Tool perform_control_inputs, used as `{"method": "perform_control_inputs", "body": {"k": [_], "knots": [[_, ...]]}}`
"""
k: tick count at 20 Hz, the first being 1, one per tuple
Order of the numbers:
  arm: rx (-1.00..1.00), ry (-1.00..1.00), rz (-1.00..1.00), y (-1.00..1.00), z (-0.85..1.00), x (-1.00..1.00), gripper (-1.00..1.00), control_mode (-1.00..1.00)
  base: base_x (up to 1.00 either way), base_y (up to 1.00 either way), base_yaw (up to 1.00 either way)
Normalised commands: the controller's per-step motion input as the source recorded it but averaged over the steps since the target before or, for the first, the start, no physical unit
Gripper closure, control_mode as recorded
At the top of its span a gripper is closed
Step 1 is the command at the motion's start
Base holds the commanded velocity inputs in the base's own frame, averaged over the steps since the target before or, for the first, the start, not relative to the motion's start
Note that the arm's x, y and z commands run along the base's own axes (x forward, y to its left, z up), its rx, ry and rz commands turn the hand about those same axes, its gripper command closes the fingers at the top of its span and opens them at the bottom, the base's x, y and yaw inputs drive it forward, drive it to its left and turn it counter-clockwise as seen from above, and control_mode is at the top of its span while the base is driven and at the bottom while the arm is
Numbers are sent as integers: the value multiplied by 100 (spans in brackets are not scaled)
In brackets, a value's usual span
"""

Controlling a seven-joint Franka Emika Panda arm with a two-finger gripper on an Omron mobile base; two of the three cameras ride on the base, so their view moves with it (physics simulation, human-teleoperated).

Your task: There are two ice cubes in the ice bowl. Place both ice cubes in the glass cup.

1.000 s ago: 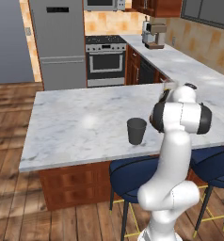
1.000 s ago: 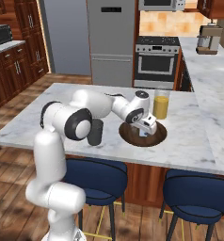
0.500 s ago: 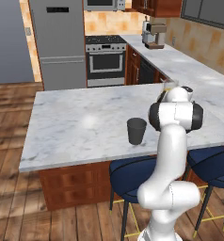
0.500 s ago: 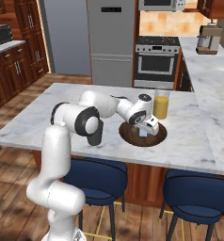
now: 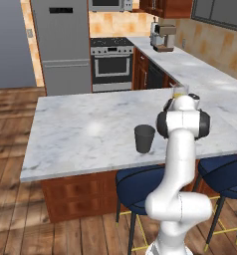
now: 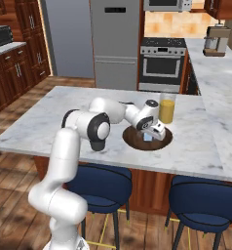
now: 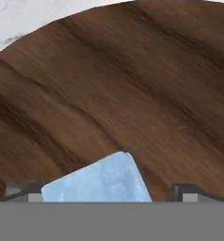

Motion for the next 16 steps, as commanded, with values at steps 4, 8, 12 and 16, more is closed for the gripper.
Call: {"method": "perform_control_inputs", "body": {"k": [4,8,12,16], "knots": [[0,1,0,0,-8,7,100,-100,0,0,0],[0,0,-1,0,18,-28,100,-100,0,0,0],[1,-6,-3,4,64,-52,100,-100,0,0,0],[0,-19,0,36,98,-68,100,-100,0,0,0]]}}
